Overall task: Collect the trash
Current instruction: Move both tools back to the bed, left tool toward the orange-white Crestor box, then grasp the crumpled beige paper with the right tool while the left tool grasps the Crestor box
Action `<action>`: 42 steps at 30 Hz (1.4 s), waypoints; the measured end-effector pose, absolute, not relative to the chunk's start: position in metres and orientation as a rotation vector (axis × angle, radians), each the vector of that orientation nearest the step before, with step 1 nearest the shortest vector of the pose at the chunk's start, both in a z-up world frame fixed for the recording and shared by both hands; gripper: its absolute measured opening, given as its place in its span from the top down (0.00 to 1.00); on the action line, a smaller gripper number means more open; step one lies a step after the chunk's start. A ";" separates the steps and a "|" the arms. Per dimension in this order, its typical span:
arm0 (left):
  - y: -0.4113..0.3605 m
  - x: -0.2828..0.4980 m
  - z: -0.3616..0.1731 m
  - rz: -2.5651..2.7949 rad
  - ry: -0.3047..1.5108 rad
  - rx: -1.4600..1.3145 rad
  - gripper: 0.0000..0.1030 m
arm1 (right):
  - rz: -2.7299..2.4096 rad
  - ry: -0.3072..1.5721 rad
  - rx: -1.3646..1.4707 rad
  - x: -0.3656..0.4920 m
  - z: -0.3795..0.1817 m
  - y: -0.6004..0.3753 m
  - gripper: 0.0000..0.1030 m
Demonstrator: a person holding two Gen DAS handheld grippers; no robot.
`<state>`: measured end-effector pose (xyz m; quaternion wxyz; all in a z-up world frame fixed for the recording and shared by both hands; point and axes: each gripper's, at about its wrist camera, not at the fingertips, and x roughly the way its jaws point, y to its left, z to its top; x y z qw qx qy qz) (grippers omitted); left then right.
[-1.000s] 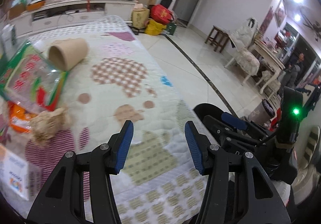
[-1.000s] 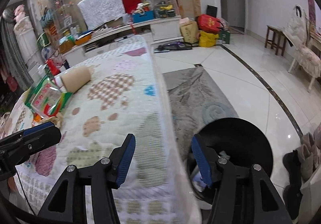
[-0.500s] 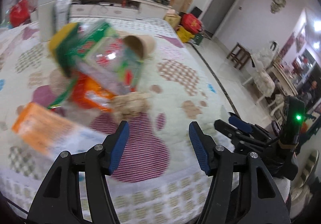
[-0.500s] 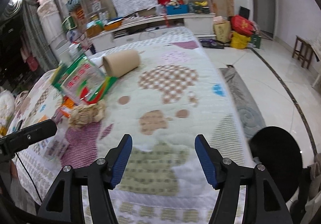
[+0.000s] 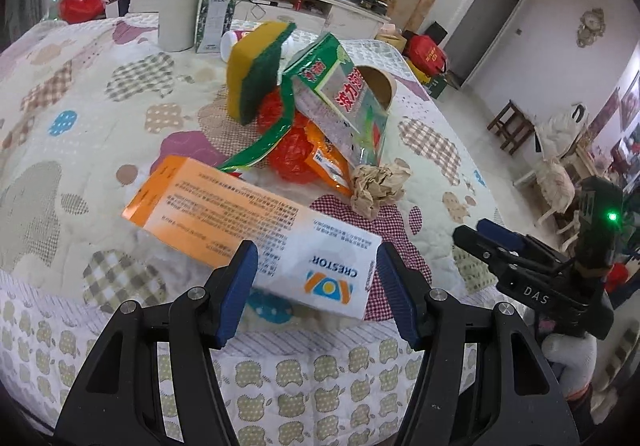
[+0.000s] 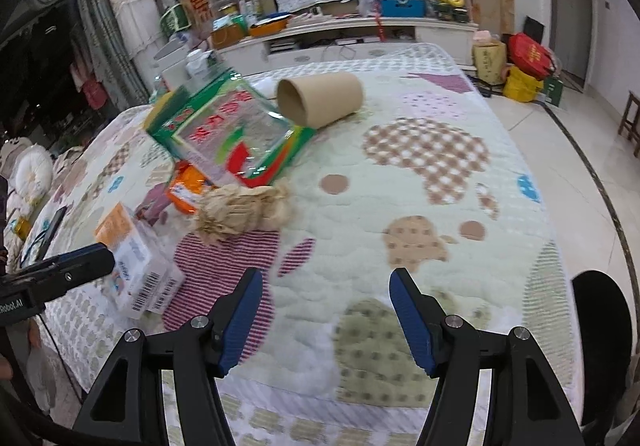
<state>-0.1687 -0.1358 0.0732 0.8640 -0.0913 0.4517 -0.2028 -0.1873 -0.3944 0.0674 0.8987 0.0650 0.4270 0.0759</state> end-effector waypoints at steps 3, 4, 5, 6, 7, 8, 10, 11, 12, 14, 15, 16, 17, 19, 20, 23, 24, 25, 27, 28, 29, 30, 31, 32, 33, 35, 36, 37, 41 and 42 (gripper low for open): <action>-0.126 -0.172 0.075 -0.409 0.952 -0.198 0.41 | 0.212 0.889 0.130 -0.181 0.067 -0.379 0.38; -0.122 -0.173 0.076 -0.404 0.952 -0.199 0.41 | 0.228 0.892 0.125 -0.178 0.065 -0.372 0.38; -0.118 -0.175 0.077 -0.397 0.951 -0.198 0.41 | 0.237 0.894 0.119 -0.175 0.064 -0.366 0.38; -0.113 -0.177 0.077 -0.385 0.949 -0.196 0.41 | 0.248 0.896 0.110 -0.172 0.062 -0.359 0.38; -0.108 -0.178 0.077 -0.375 0.949 -0.193 0.41 | 0.257 0.896 0.106 -0.169 0.061 -0.355 0.38; -0.104 -0.179 0.076 -0.363 0.951 -0.190 0.41 | 0.270 0.896 0.102 -0.166 0.060 -0.349 0.38; -0.096 -0.179 0.069 -0.334 0.967 -0.181 0.41 | 0.278 0.895 0.095 -0.159 0.058 -0.341 0.38; -0.093 -0.178 0.066 -0.320 0.976 -0.180 0.41 | 0.278 0.895 0.093 -0.156 0.057 -0.338 0.38; -0.089 -0.177 0.061 -0.306 0.987 -0.185 0.41 | 0.280 0.894 0.092 -0.151 0.056 -0.336 0.38; -0.084 -0.172 0.054 -0.294 1.009 -0.208 0.41 | 0.279 0.894 0.090 -0.146 0.055 -0.332 0.38; -0.081 -0.168 0.050 -0.294 1.016 -0.225 0.41 | 0.281 0.898 0.089 -0.144 0.054 -0.331 0.38; -0.080 -0.165 0.048 -0.292 1.019 -0.233 0.41 | 0.292 0.908 0.090 -0.142 0.053 -0.328 0.38; -0.079 -0.161 0.046 -0.289 1.022 -0.241 0.41 | 0.307 0.914 0.093 -0.143 0.053 -0.326 0.38; -0.074 -0.153 0.045 -0.289 1.024 -0.263 0.41 | 0.341 0.927 0.094 -0.149 0.051 -0.317 0.38; -0.070 -0.149 0.045 -0.290 1.024 -0.277 0.41 | 0.363 0.938 0.090 -0.153 0.049 -0.310 0.38; -0.055 -0.143 0.054 -0.267 0.996 -0.316 0.41 | 0.448 0.971 0.067 -0.168 0.042 -0.285 0.38; -0.050 -0.143 0.059 -0.268 0.984 -0.331 0.41 | 0.485 0.976 0.063 -0.173 0.041 -0.278 0.38; -0.047 -0.143 0.062 -0.273 0.978 -0.342 0.41 | 0.505 0.980 0.063 -0.175 0.041 -0.275 0.38; -0.046 -0.144 0.070 -0.292 0.965 -0.349 0.41 | 0.519 0.974 0.067 -0.178 0.044 -0.276 0.38; -0.047 -0.146 0.072 -0.302 0.958 -0.341 0.41 | 0.503 0.959 0.070 -0.179 0.048 -0.282 0.38; -0.050 -0.147 0.075 -0.311 0.951 -0.329 0.41 | 0.480 0.947 0.073 -0.179 0.052 -0.289 0.38; -0.055 -0.149 0.077 -0.320 0.945 -0.312 0.41 | 0.464 0.938 0.077 -0.179 0.054 -0.295 0.38; -0.059 -0.149 0.077 -0.328 0.944 -0.300 0.41 | 0.437 0.923 0.088 -0.178 0.059 -0.305 0.38; -0.065 -0.149 0.077 -0.337 0.946 -0.287 0.39 | 0.418 0.915 0.097 -0.178 0.060 -0.312 0.38; -0.071 -0.148 0.076 -0.348 0.953 -0.272 0.38 | 0.391 0.908 0.108 -0.176 0.062 -0.321 0.38; -0.082 -0.145 0.073 -0.362 0.961 -0.253 0.38 | 0.351 0.900 0.122 -0.171 0.064 -0.332 0.27; -0.088 -0.143 0.072 -0.368 0.960 -0.241 0.38 | 0.333 0.895 0.128 -0.168 0.065 -0.335 0.26; -0.093 -0.142 0.072 -0.368 0.958 -0.228 0.38 | 0.319 0.891 0.136 -0.164 0.066 -0.341 0.25; -0.110 -0.129 0.066 -0.352 0.964 -0.177 0.38 | 0.299 0.893 0.140 -0.148 0.063 -0.342 0.25; -0.113 -0.124 0.064 -0.341 0.970 -0.162 0.38 | 0.295 0.895 0.132 -0.143 0.062 -0.340 0.25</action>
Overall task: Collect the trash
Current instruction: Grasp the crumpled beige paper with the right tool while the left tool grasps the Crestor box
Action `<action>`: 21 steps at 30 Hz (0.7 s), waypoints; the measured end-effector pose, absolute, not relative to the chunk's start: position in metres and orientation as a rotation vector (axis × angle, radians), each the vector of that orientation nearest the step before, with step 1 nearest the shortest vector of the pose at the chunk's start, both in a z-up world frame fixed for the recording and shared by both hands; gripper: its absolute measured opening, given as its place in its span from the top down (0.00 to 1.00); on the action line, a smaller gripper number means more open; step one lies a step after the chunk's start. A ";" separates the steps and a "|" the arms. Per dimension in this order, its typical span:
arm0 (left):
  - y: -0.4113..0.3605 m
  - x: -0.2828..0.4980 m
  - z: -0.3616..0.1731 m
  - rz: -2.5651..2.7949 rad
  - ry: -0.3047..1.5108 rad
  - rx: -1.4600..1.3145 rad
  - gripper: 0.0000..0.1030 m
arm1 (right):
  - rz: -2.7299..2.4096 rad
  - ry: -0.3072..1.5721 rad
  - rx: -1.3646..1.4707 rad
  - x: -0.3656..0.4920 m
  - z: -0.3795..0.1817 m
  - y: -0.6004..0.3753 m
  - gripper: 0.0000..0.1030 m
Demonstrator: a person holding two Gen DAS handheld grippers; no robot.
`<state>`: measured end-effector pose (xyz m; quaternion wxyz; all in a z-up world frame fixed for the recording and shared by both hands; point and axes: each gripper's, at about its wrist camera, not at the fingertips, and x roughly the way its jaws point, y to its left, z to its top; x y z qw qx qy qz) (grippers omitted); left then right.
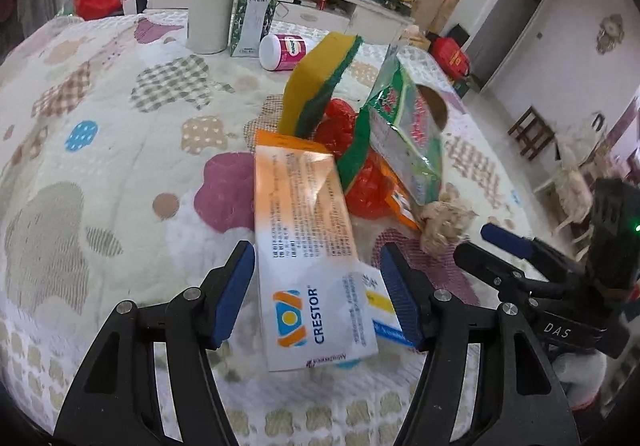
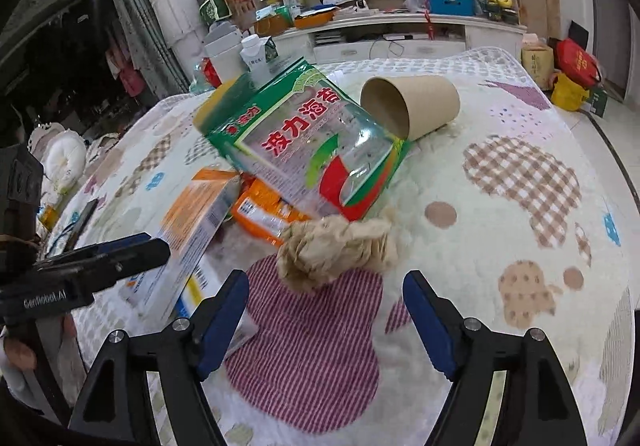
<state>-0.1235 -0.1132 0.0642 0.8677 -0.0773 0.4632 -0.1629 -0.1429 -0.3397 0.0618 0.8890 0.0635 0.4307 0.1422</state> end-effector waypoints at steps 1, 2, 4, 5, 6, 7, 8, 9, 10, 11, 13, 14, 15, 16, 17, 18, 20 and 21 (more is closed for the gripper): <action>-0.116 -0.119 0.062 -0.334 0.974 -0.149 0.38 | 0.289 0.899 0.127 -0.136 0.059 -0.339 0.25; -0.117 -0.116 0.060 -0.330 0.977 -0.140 0.38 | 0.285 0.905 0.130 -0.130 0.057 -0.338 0.25; -0.118 -0.109 0.054 -0.317 0.994 -0.131 0.38 | 0.287 0.917 0.154 -0.120 0.049 -0.341 0.27; -0.118 -0.106 0.051 -0.316 1.004 -0.135 0.38 | 0.289 0.924 0.165 -0.117 0.046 -0.343 0.40; -0.117 -0.103 0.047 -0.322 1.015 -0.142 0.39 | 0.294 0.931 0.176 -0.114 0.042 -0.343 0.48; -0.115 -0.102 0.045 -0.322 1.020 -0.145 0.40 | 0.305 0.940 0.191 -0.112 0.038 -0.344 0.52; -0.112 -0.102 0.044 -0.320 1.015 -0.154 0.45 | 0.311 0.941 0.201 -0.113 0.037 -0.345 0.56; -0.110 -0.103 0.044 -0.324 1.012 -0.163 0.45 | 0.317 0.931 0.205 -0.116 0.038 -0.345 0.58; -0.108 -0.103 0.045 -0.329 1.012 -0.168 0.45 | 0.324 0.925 0.202 -0.119 0.041 -0.346 0.59; -0.105 -0.105 0.047 -0.331 1.011 -0.173 0.46 | 0.328 0.919 0.197 -0.122 0.044 -0.348 0.59; -0.099 -0.111 0.053 -0.335 0.992 -0.195 0.46 | 0.338 0.892 0.194 -0.132 0.054 -0.352 0.59; -0.096 -0.114 0.057 -0.341 0.984 -0.202 0.46 | 0.344 0.882 0.197 -0.137 0.058 -0.355 0.59; -0.094 -0.120 0.063 -0.348 0.974 -0.209 0.46 | 0.351 0.869 0.202 -0.143 0.063 -0.358 0.59; -0.093 -0.124 0.067 -0.354 0.966 -0.213 0.46 | 0.357 0.857 0.208 -0.149 0.068 -0.362 0.59; -0.094 -0.129 0.072 -0.361 0.958 -0.216 0.46 | 0.360 0.849 0.213 -0.153 0.070 -0.362 0.59; -0.096 -0.135 0.076 -0.371 0.948 -0.215 0.46 | 0.360 0.843 0.218 -0.157 0.073 -0.365 0.59; -0.101 -0.142 0.084 -0.384 0.930 -0.207 0.46 | 0.356 0.831 0.228 -0.166 0.078 -0.371 0.59; -0.107 -0.146 0.088 -0.398 0.921 -0.200 0.46 | 0.353 0.827 0.230 -0.169 0.080 -0.375 0.59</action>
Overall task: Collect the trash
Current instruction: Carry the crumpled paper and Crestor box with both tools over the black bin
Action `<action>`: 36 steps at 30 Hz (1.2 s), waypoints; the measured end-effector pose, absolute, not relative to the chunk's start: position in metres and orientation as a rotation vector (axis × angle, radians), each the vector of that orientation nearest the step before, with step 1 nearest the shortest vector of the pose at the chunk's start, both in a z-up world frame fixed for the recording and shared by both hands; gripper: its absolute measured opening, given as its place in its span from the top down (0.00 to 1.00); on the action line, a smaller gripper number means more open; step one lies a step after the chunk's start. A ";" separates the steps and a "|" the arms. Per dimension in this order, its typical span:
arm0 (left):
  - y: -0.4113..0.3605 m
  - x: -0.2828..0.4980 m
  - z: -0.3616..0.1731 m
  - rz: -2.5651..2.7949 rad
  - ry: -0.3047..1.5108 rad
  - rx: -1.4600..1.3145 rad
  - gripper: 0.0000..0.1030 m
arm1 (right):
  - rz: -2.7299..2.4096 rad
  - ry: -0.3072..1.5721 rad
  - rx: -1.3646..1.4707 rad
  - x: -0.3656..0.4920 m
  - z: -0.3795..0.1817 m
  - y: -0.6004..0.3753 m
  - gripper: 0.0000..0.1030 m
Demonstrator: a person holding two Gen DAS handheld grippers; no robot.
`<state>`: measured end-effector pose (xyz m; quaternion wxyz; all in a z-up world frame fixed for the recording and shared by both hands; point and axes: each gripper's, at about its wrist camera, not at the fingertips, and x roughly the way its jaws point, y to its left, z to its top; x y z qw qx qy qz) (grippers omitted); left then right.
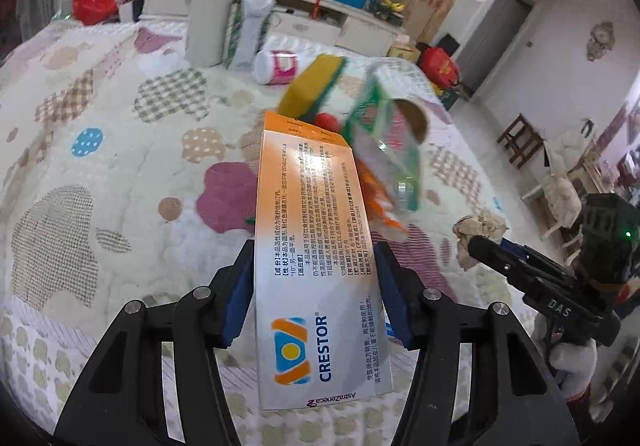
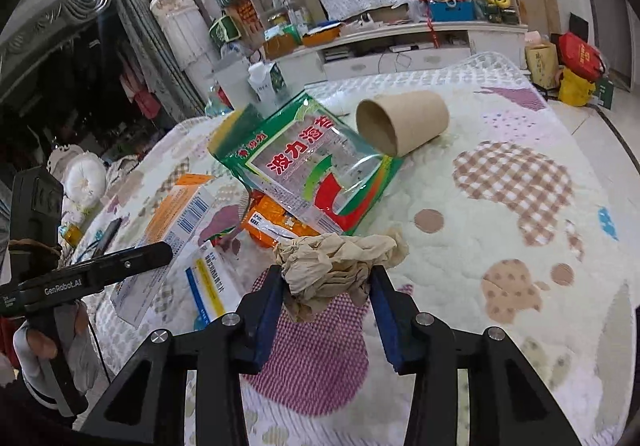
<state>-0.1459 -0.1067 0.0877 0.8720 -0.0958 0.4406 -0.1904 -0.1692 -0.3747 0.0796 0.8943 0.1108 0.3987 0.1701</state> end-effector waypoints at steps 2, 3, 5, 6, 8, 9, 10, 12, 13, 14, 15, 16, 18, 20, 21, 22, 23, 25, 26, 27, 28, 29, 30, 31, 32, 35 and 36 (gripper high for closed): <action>-0.117 -0.152 0.093 -0.425 0.908 -0.188 0.46 | 0.340 0.821 0.228 -0.176 0.083 -0.380 0.59; -0.124 -0.154 0.095 -0.439 0.901 -0.179 0.46 | 0.332 0.817 0.229 -0.180 0.084 -0.383 0.59; -0.138 -0.158 0.098 -0.463 0.891 -0.158 0.46 | 0.314 0.809 0.230 -0.186 0.086 -0.389 0.59; -0.146 -0.158 0.099 -0.474 0.890 -0.150 0.46 | 0.306 0.806 0.231 -0.188 0.087 -0.393 0.59; -0.159 -0.158 0.099 -0.499 0.896 -0.145 0.46 | 0.283 0.801 0.233 -0.194 0.090 -0.402 0.59; -0.166 -0.158 0.099 -0.514 0.900 -0.141 0.46 | 0.271 0.798 0.232 -0.196 0.091 -0.406 0.59; -0.173 -0.158 0.099 -0.524 0.899 -0.135 0.46 | 0.253 0.793 0.229 -0.199 0.093 -0.412 0.59; -0.189 -0.158 0.100 -0.543 0.891 -0.116 0.46 | 0.219 0.785 0.224 -0.204 0.095 -0.423 0.59; -0.196 -0.158 0.100 -0.551 0.888 -0.110 0.46 | 0.205 0.782 0.225 -0.207 0.095 -0.429 0.59; -0.204 -0.158 0.100 -0.564 0.887 -0.104 0.46 | 0.195 0.781 0.229 -0.208 0.095 -0.434 0.59; -0.210 -0.158 0.099 -0.574 0.887 -0.099 0.46 | 0.179 0.780 0.235 -0.211 0.095 -0.442 0.59; -0.216 -0.158 0.099 -0.582 0.886 -0.094 0.46 | 0.165 0.781 0.238 -0.214 0.094 -0.448 0.59; -0.231 -0.159 0.099 -0.602 0.882 -0.081 0.46 | 0.138 0.782 0.241 -0.220 0.093 -0.459 0.59; -0.243 -0.158 0.099 -0.620 0.880 -0.070 0.46 | 0.117 0.781 0.245 -0.225 0.093 -0.469 0.59; -0.252 -0.158 0.099 -0.631 0.883 -0.063 0.46 | 0.106 0.780 0.247 -0.229 0.093 -0.474 0.59; -0.258 -0.158 0.098 -0.641 0.885 -0.057 0.46 | 0.091 0.778 0.249 -0.234 0.093 -0.480 0.59; -0.263 -0.159 0.098 -0.648 0.886 -0.051 0.46 | 0.082 0.778 0.250 -0.236 0.093 -0.484 0.59; -0.276 -0.160 0.100 -0.663 0.882 -0.029 0.46 | 0.062 0.778 0.257 -0.242 0.093 -0.494 0.59; -0.283 -0.160 0.100 -0.670 0.881 -0.021 0.46 | 0.049 0.779 0.261 -0.245 0.093 -0.500 0.59; -0.289 -0.160 0.101 -0.680 0.880 -0.015 0.46 | 0.040 0.779 0.264 -0.247 0.093 -0.505 0.59; -0.293 -0.161 0.101 -0.687 0.879 -0.010 0.46 | 0.030 0.777 0.266 -0.249 0.093 -0.509 0.59; -0.298 -0.161 0.102 -0.694 0.876 -0.003 0.46 | 0.022 0.776 0.269 -0.250 0.093 -0.513 0.59; -0.304 -0.162 0.102 -0.701 0.874 0.005 0.46 | 0.012 0.774 0.273 -0.252 0.093 -0.518 0.59; -0.308 -0.163 0.102 -0.708 0.873 0.012 0.46 | 0.004 0.772 0.277 -0.254 0.093 -0.522 0.59; -0.313 -0.164 0.102 -0.715 0.874 0.018 0.46 | -0.003 0.771 0.279 -0.255 0.094 -0.526 0.59; -0.323 -0.166 0.099 -0.738 0.879 0.034 0.46 | -0.031 0.766 0.284 -0.261 0.093 -0.536 0.59; -0.328 -0.166 0.098 -0.746 0.881 0.040 0.46 | -0.040 0.765 0.287 -0.262 0.093 -0.540 0.59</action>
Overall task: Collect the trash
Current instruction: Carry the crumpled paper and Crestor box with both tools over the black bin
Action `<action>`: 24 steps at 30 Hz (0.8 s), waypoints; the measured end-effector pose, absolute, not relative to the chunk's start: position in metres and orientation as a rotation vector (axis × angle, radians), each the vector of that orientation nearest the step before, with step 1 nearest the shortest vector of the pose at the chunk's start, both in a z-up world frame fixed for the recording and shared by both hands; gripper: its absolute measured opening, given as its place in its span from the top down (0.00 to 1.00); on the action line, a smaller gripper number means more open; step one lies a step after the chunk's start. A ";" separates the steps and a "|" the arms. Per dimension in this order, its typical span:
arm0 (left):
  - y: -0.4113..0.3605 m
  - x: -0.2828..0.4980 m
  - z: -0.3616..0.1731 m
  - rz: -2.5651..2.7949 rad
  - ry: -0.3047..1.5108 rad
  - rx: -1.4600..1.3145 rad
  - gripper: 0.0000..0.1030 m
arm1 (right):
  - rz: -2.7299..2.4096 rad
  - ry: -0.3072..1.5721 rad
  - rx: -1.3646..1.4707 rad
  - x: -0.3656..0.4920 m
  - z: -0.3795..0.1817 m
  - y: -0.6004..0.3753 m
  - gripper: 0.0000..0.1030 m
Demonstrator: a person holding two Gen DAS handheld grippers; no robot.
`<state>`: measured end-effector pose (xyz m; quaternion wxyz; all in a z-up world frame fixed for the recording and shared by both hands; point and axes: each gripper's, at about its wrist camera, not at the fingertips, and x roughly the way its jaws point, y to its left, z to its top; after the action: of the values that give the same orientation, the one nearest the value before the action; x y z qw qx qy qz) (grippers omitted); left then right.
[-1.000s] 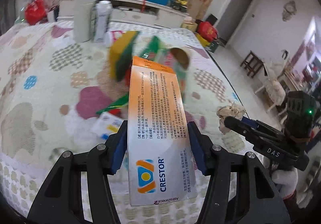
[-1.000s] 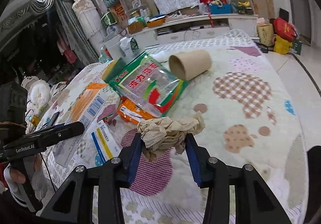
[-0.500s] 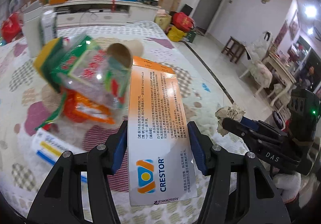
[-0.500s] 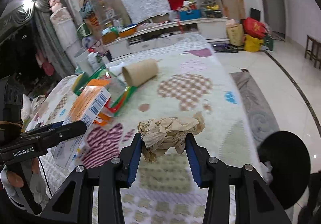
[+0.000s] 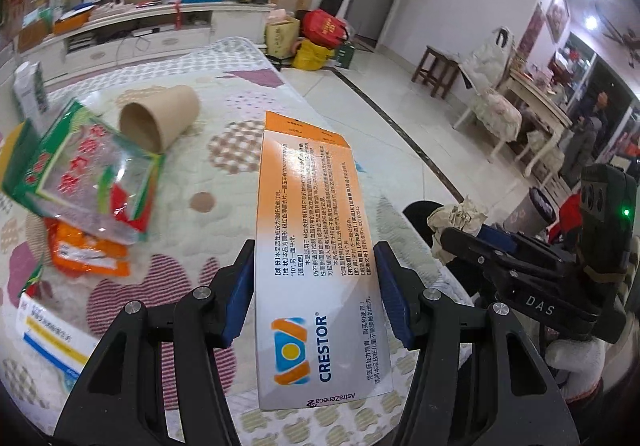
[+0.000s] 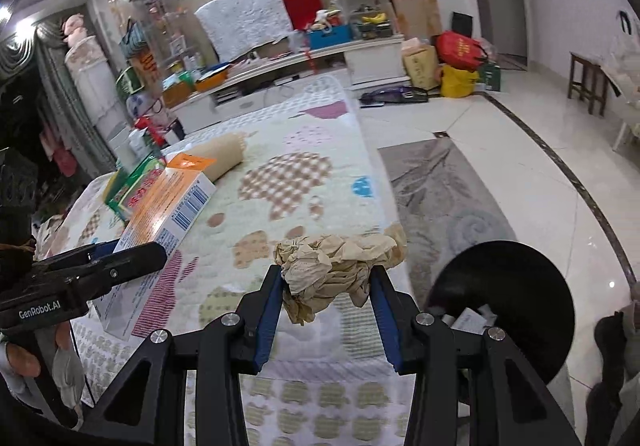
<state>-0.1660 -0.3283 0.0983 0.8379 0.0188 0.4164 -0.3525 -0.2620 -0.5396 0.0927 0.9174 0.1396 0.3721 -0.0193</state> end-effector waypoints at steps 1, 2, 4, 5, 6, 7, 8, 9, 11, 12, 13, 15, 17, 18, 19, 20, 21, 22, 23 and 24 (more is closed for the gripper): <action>-0.333 -0.165 0.099 -0.753 0.884 0.043 0.46 | -0.050 0.765 0.293 -0.265 0.092 -0.545 0.59; -0.337 -0.165 0.099 -0.760 0.886 0.046 0.46 | -0.059 0.766 0.298 -0.266 0.091 -0.549 0.59; -0.347 -0.166 0.097 -0.774 0.889 0.056 0.46 | -0.079 0.764 0.309 -0.271 0.090 -0.558 0.59; -0.352 -0.167 0.097 -0.784 0.889 0.060 0.46 | -0.088 0.764 0.314 -0.272 0.090 -0.562 0.59; -0.356 -0.167 0.097 -0.793 0.890 0.062 0.46 | -0.097 0.764 0.319 -0.275 0.089 -0.566 0.59; -0.360 -0.168 0.097 -0.801 0.891 0.062 0.46 | -0.106 0.764 0.322 -0.277 0.089 -0.570 0.59; -0.364 -0.169 0.096 -0.812 0.893 0.063 0.46 | -0.117 0.764 0.325 -0.279 0.088 -0.575 0.59; -0.369 -0.170 0.095 -0.822 0.896 0.064 0.46 | -0.126 0.763 0.325 -0.282 0.088 -0.577 0.59; -0.377 -0.172 0.092 -0.838 0.902 0.065 0.46 | -0.148 0.761 0.329 -0.286 0.088 -0.585 0.59; -0.382 -0.173 0.091 -0.851 0.909 0.064 0.46 | -0.156 0.759 0.332 -0.288 0.087 -0.589 0.59; -0.388 -0.173 0.090 -0.859 0.914 0.065 0.46 | -0.166 0.759 0.339 -0.290 0.086 -0.594 0.59; -0.400 -0.176 0.089 -0.881 0.920 0.069 0.46 | -0.182 0.762 0.349 -0.294 0.084 -0.601 0.59; -0.410 -0.179 0.089 -0.897 0.920 0.078 0.46 | -0.197 0.764 0.355 -0.298 0.083 -0.609 0.59; -0.417 -0.180 0.088 -0.907 0.921 0.082 0.46 | -0.206 0.765 0.359 -0.300 0.082 -0.613 0.59; -0.421 -0.180 0.088 -0.913 0.923 0.084 0.46 | -0.213 0.765 0.365 -0.302 0.081 -0.617 0.59; -0.426 -0.181 0.086 -0.920 0.927 0.086 0.46 | -0.219 0.765 0.370 -0.303 0.080 -0.620 0.59; -0.432 -0.181 0.085 -0.928 0.933 0.088 0.46 | -0.225 0.766 0.375 -0.304 0.079 -0.623 0.59; -0.436 -0.182 0.084 -0.933 0.937 0.091 0.46 | -0.232 0.767 0.379 -0.306 0.078 -0.627 0.59; -0.441 -0.182 0.082 -0.938 0.940 0.098 0.46 | -0.239 0.768 0.384 -0.308 0.076 -0.630 0.59; -0.444 -0.183 0.081 -0.942 0.942 0.102 0.46 | -0.244 0.770 0.388 -0.309 0.075 -0.634 0.59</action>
<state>-0.1833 -0.4440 0.0812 0.7852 0.0473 0.4366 -0.4366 -0.3090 -0.6335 0.0754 0.9013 0.1878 0.3722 -0.1181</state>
